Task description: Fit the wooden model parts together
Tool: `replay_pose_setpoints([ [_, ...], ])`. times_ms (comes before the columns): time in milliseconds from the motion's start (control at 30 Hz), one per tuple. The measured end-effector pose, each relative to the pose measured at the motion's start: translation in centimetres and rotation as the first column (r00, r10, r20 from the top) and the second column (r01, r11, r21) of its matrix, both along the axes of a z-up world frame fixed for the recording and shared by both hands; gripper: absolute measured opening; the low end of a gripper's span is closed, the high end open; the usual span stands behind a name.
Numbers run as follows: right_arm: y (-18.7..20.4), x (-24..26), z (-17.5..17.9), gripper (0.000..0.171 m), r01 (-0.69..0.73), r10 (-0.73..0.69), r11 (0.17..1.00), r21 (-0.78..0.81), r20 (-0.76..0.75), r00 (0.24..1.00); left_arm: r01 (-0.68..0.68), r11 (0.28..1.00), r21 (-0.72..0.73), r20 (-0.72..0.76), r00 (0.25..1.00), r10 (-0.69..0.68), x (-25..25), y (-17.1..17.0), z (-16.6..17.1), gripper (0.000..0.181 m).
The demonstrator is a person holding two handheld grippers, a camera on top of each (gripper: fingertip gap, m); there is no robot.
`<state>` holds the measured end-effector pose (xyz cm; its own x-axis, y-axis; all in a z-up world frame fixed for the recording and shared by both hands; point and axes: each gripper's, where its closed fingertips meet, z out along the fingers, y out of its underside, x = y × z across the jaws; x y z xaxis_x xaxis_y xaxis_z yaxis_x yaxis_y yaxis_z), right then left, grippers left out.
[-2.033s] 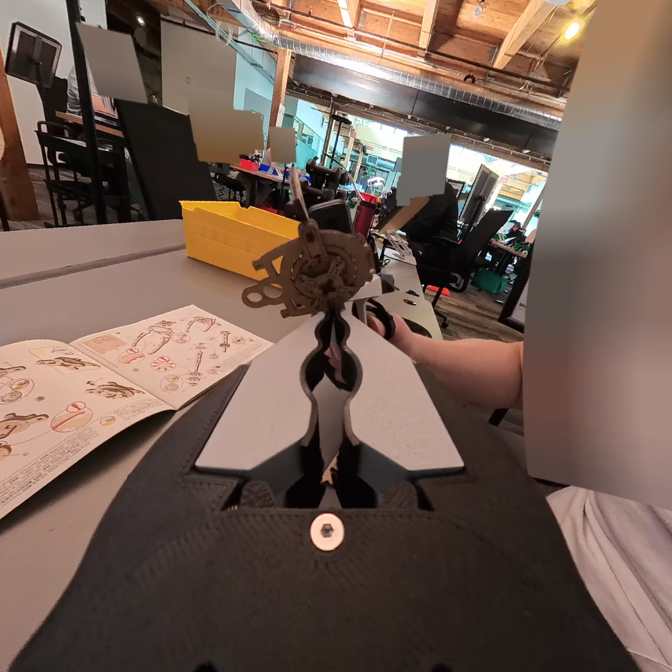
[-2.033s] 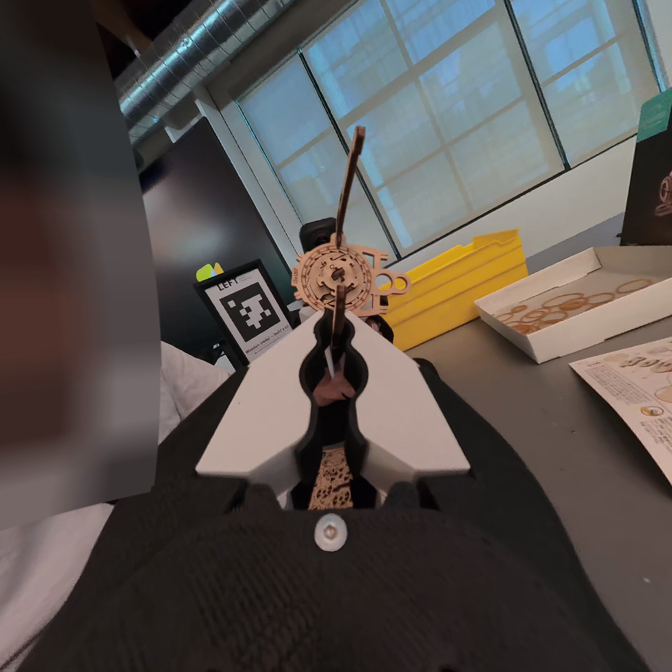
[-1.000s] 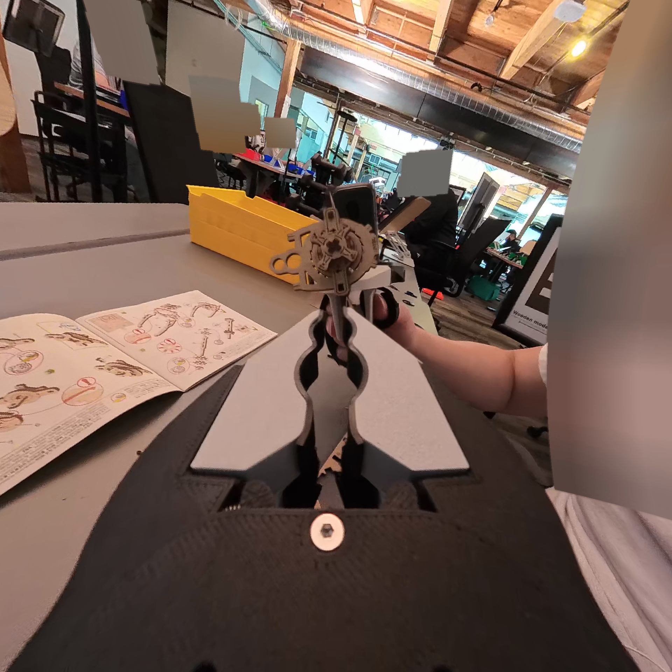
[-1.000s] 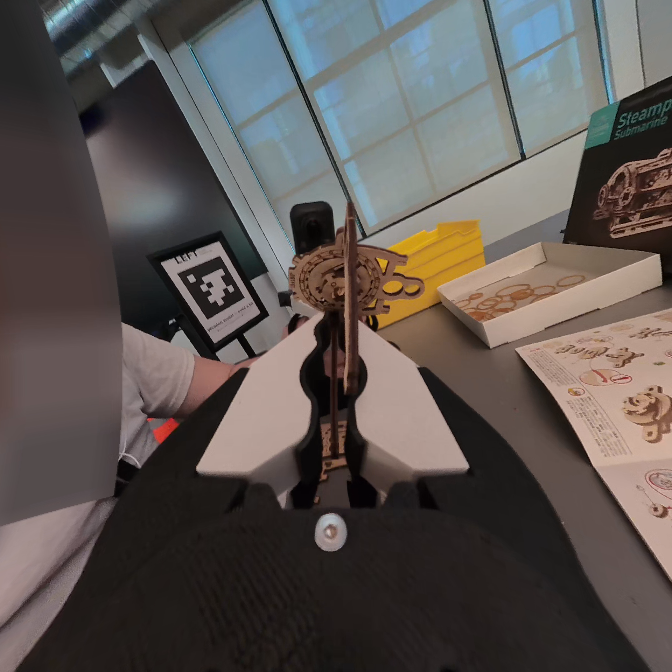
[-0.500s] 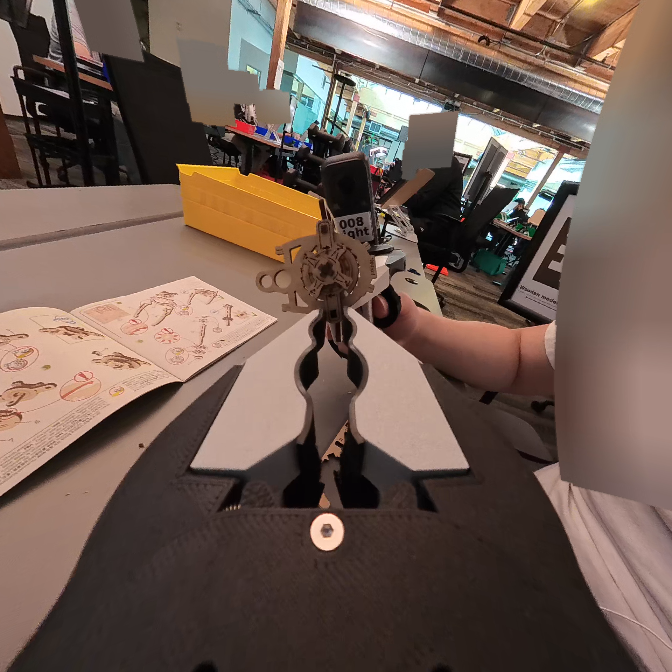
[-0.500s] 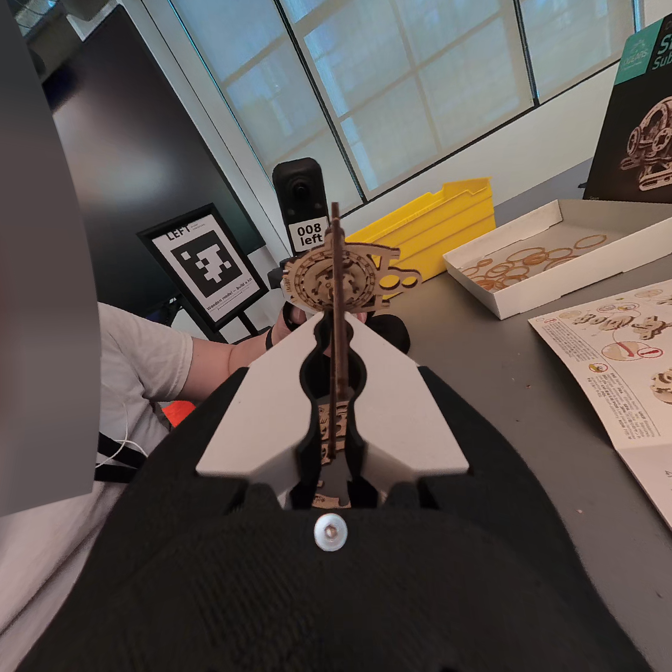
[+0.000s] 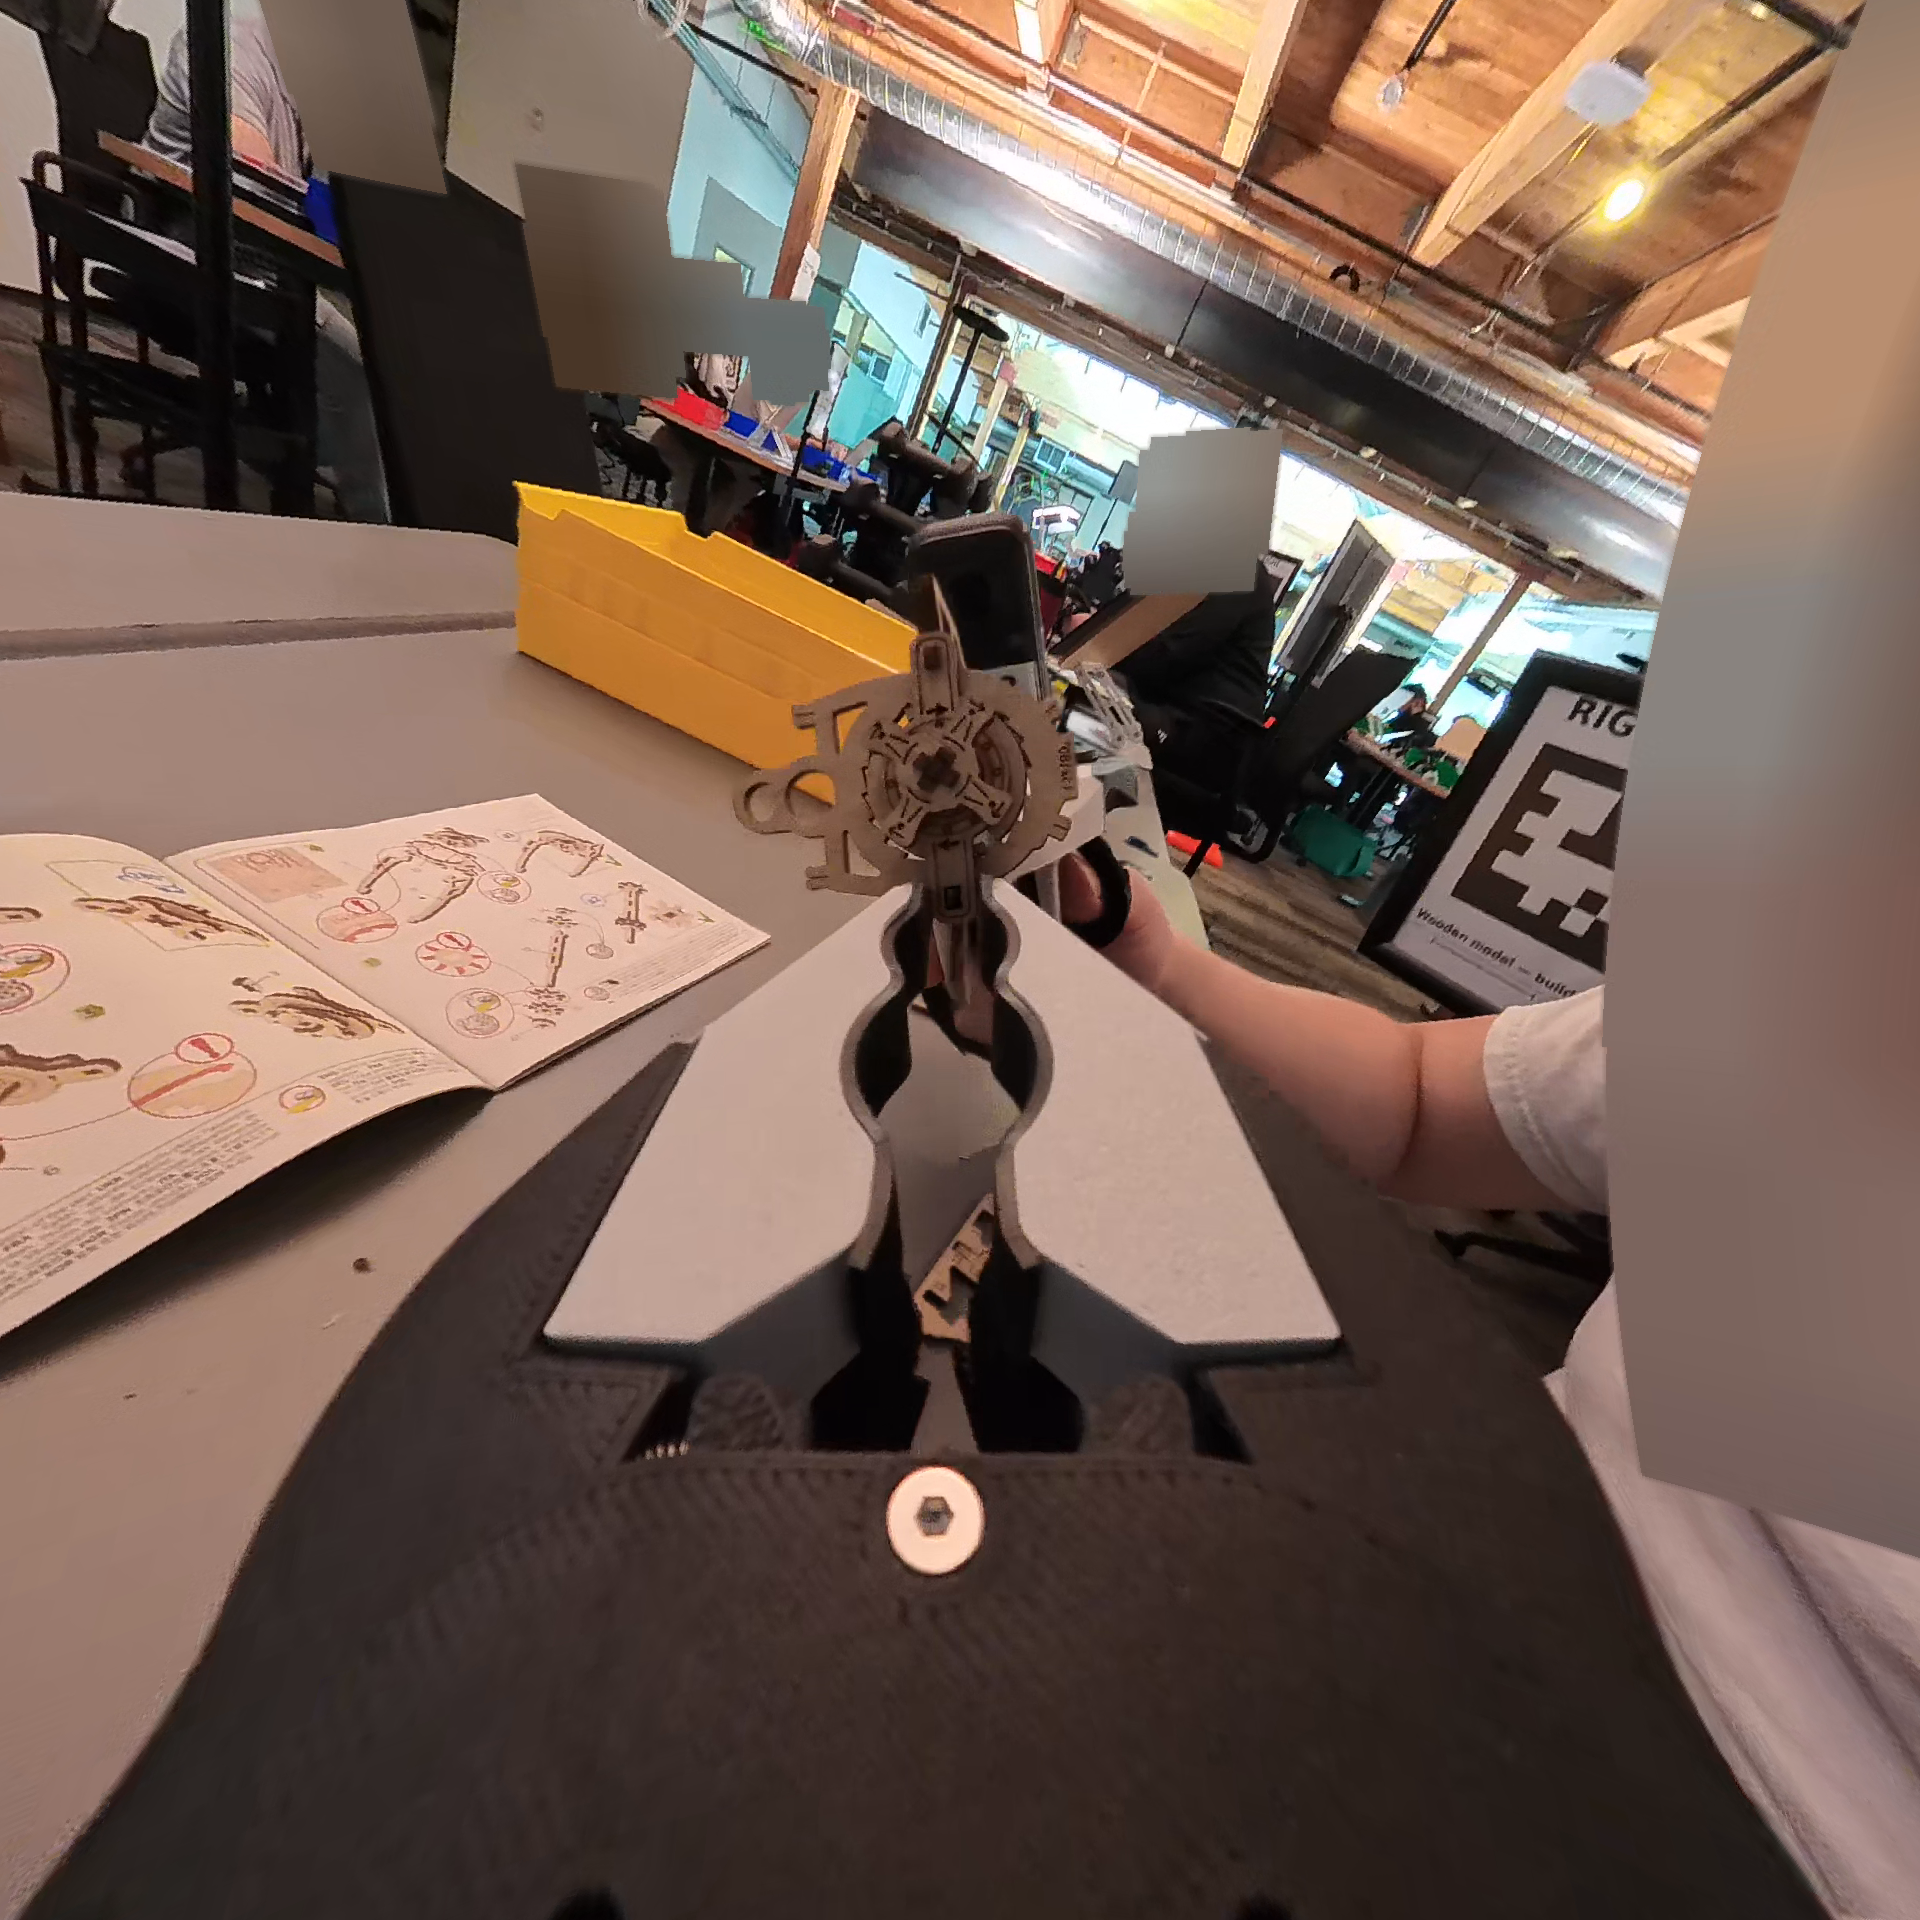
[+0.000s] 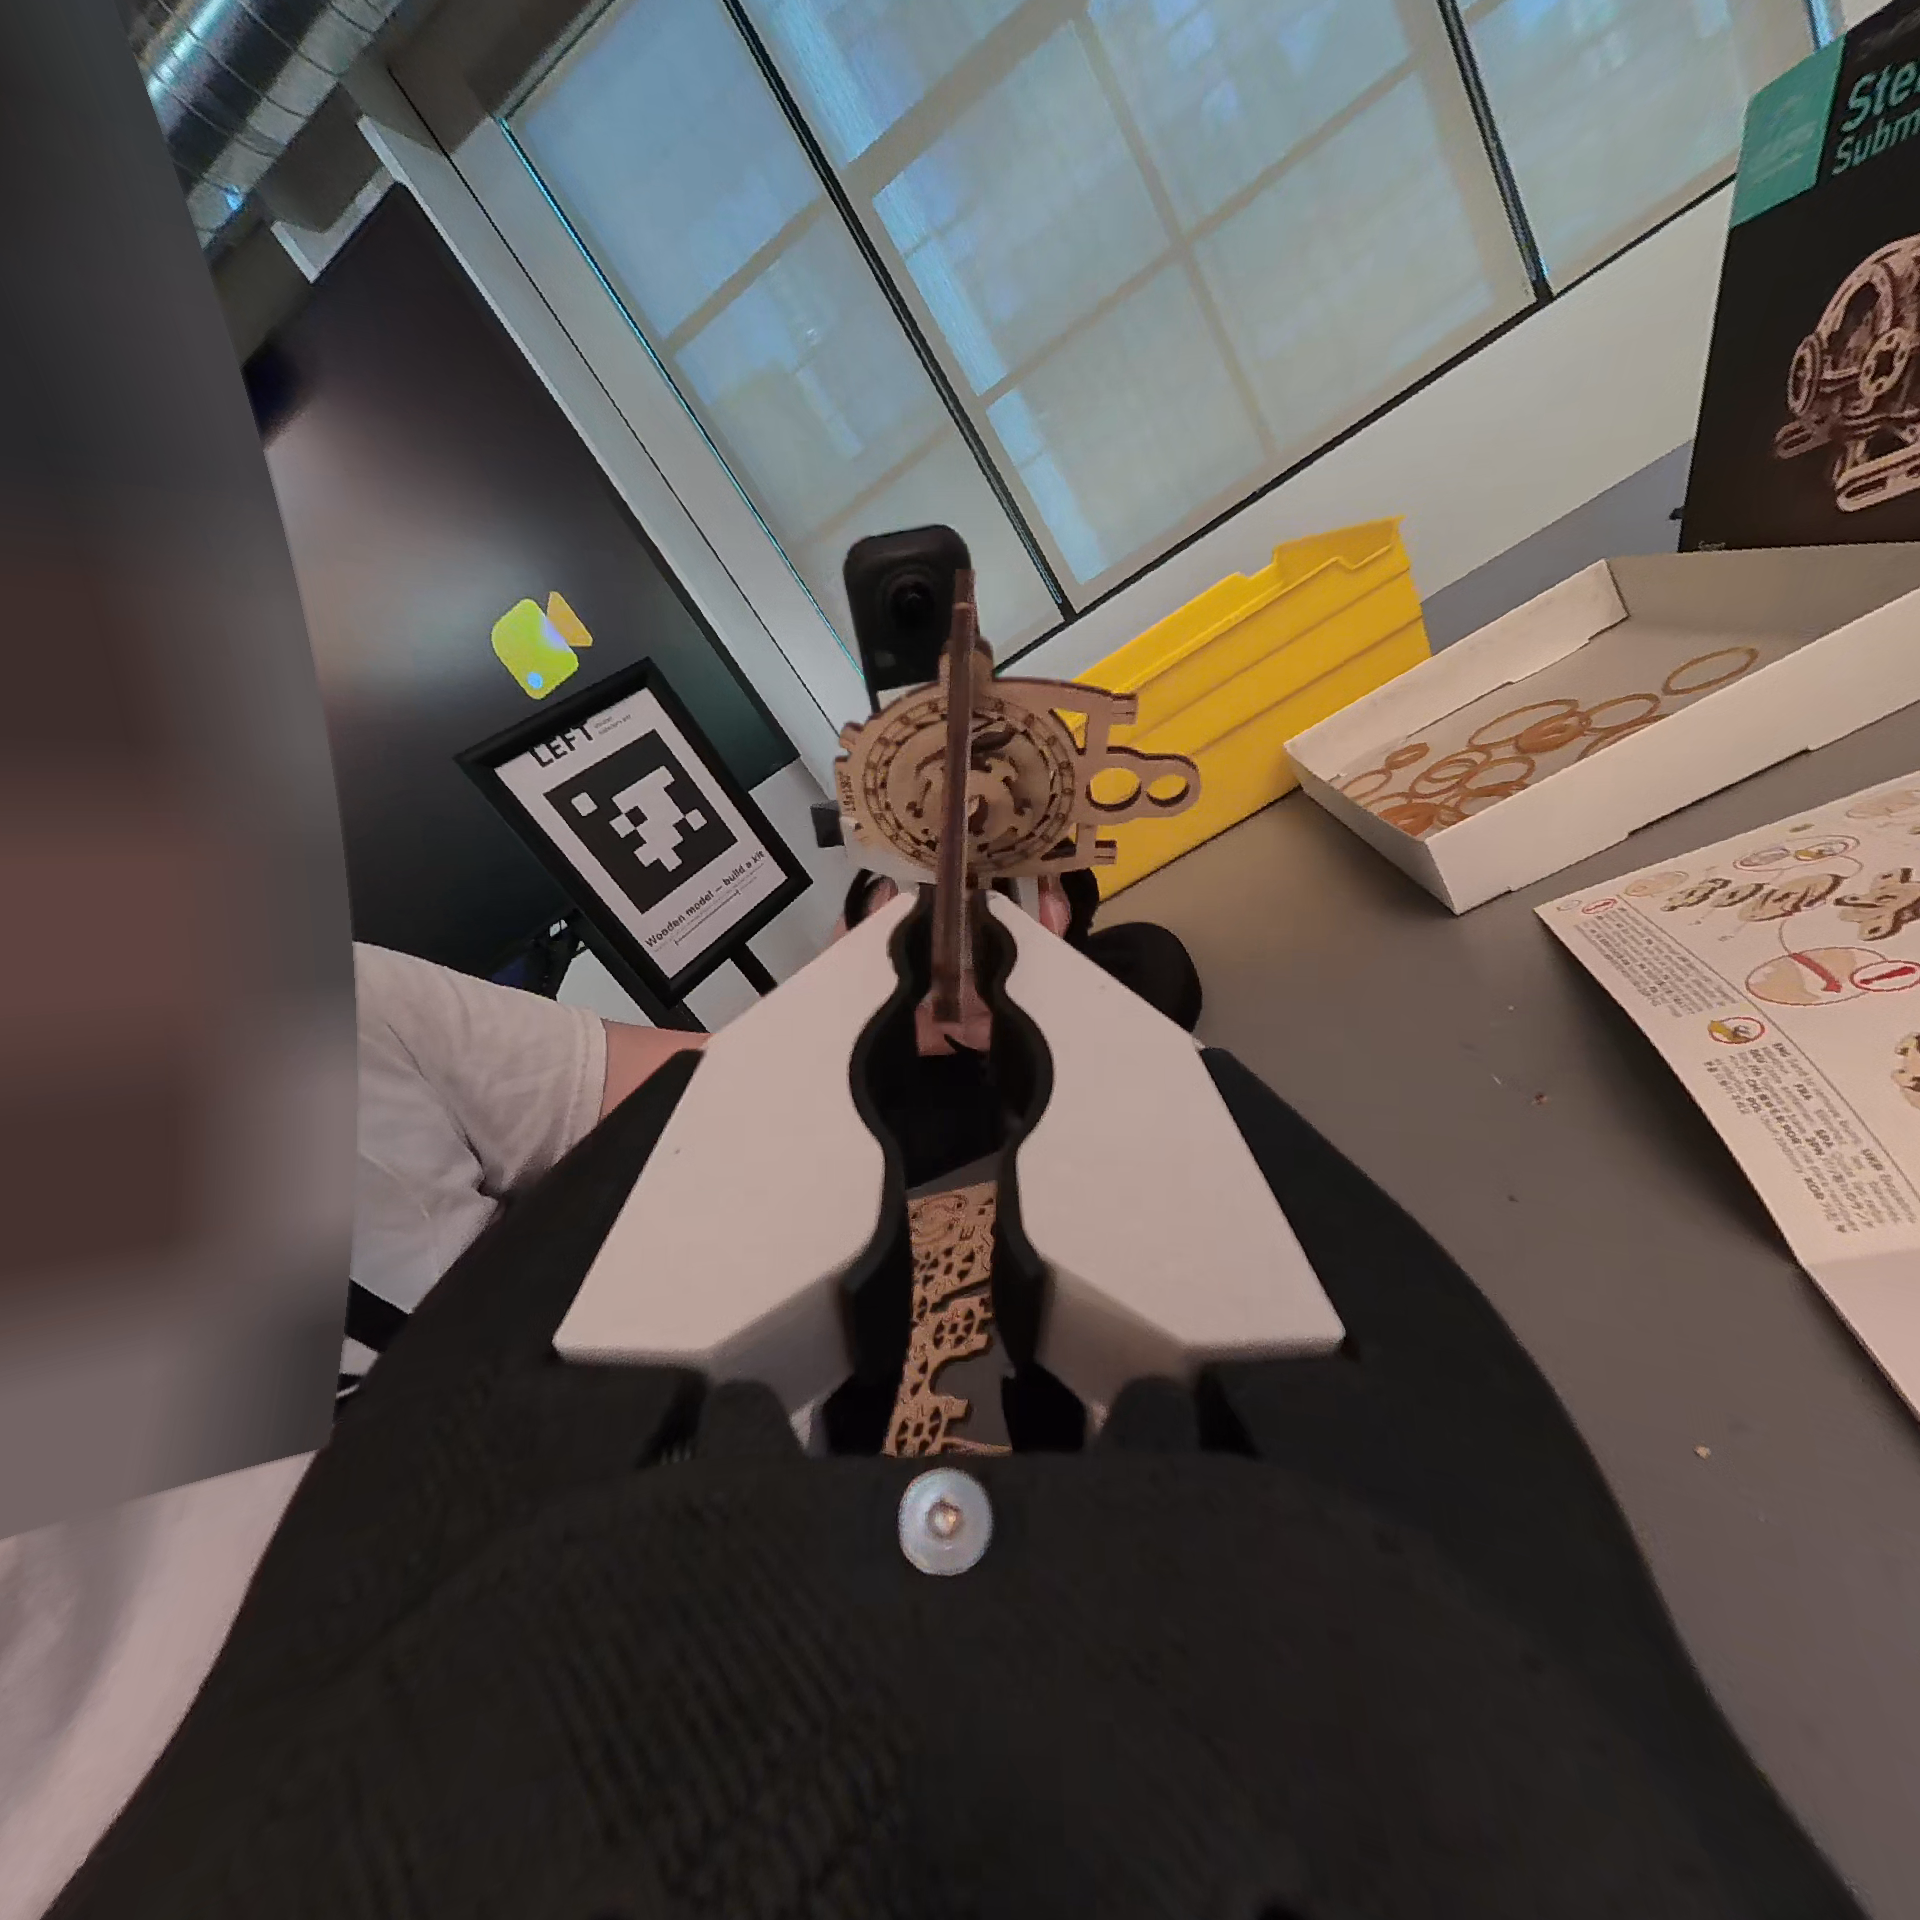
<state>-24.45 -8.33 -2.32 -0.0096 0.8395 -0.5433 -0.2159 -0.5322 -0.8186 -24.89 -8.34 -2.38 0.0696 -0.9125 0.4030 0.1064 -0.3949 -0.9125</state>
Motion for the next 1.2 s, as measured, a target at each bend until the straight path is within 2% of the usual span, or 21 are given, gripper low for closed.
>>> replay_pose_setpoints([
  [133,0.0,0.1,0.3,0.0,0.012,-0.012,1.0,0.008,-0.006,1.0,0.01,0.999,-0.043,0.026,1.0,-0.009,-0.2,0.3,0.1,0.006],
  [300,0.8,0.3,-1.8,0.001,0.06,-0.069,0.996,0.068,0.137,0.988,-0.015,0.999,-0.039,-0.02,1.0,0.014,-0.2,0.7,-0.7,0.006],
  [500,0.7,-0.6,-5.1,0.009,0.044,-0.146,0.96,0.276,0.358,0.922,-0.072,0.995,-0.074,0.014,0.997,0.073,-2.1,2.3,0.0,0.006],
  [633,-0.2,-2.6,-9.9,0.019,-0.087,-0.17,0.921,0.379,0.595,0.785,-0.119,0.988,-0.097,0.053,0.991,0.124,-3.7,3.6,0.6,0.006],
  [700,0.0,-2.9,-12.2,0.019,-0.114,-0.219,0.91,0.399,0.695,0.685,-0.134,0.986,-0.097,0.063,0.988,0.14,-4.1,3.9,0.8,0.006],
  [867,0.1,-2.9,-14.2,0.02,-0.124,-0.236,0.922,0.367,0.785,0.573,-0.143,0.986,-0.085,0.067,0.987,0.149,-4.3,4.0,1.0,0.006],
  [933,0.3,-2.8,-14.2,0.006,-0.105,-0.244,0.926,0.363,0.786,0.568,-0.14,0.987,-0.074,0.067,0.987,0.145,-4.3,3.9,1.1,0.006],
  [1033,0.5,-2.4,-14.1,0.005,-0.076,-0.224,0.944,0.322,0.789,0.572,-0.117,0.992,-0.043,0.07,0.99,0.12,-4.0,3.4,1.4,0.006],
  [1100,-0.2,-2.7,-13.3,0.005,-0.046,-0.104,0.982,0.181,0.734,0.671,-0.091,0.996,-0.012,0.072,0.993,0.092,-3.8,2.9,1.6,0.006],
  [1200,-1.3,-2.5,-10.0,0.005,-0.066,0.131,0.987,-0.148,0.483,0.866,-0.081,0.994,0.066,0.067,0.995,0.077,-3.9,2.4,2.0,0.006],
])
